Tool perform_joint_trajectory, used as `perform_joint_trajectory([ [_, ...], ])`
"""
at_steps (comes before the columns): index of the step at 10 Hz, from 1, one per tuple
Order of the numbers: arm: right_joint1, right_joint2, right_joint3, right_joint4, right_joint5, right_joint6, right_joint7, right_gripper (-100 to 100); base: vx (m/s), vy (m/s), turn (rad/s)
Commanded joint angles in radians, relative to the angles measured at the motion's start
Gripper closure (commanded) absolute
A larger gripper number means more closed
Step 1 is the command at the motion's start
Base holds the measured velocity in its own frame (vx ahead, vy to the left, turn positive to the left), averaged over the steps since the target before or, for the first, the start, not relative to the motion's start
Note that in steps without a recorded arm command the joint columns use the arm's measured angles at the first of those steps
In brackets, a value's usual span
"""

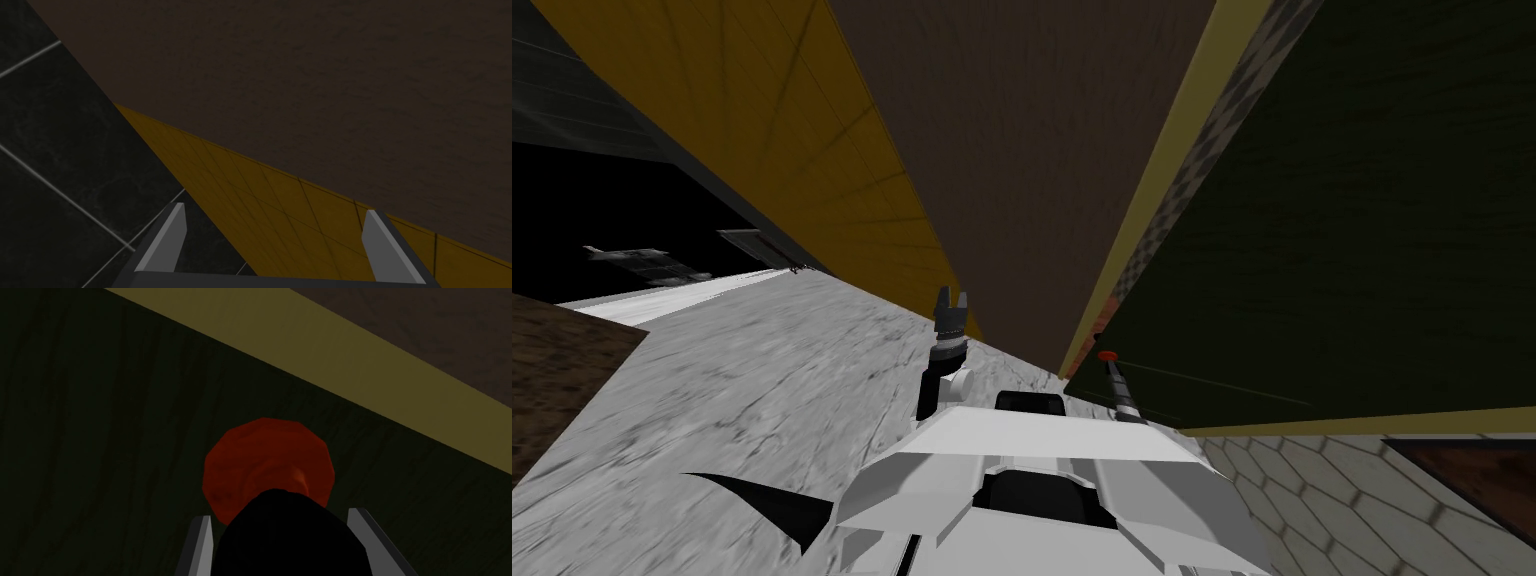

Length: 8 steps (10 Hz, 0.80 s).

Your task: Pull the door open

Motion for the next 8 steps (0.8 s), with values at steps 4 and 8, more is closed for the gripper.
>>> perform_joint_trajectory([
  [4, 0.012, 0.015, 0.032, -0.026, -0.032, -0.012, -0.123, 100, -0.029, -0.016, 0.055],
  [8, 0.021, 0.018, 0.044, -0.039, -0.056, -0.017, -0.217, 100, -0.03, -0.012, 0.042],
])
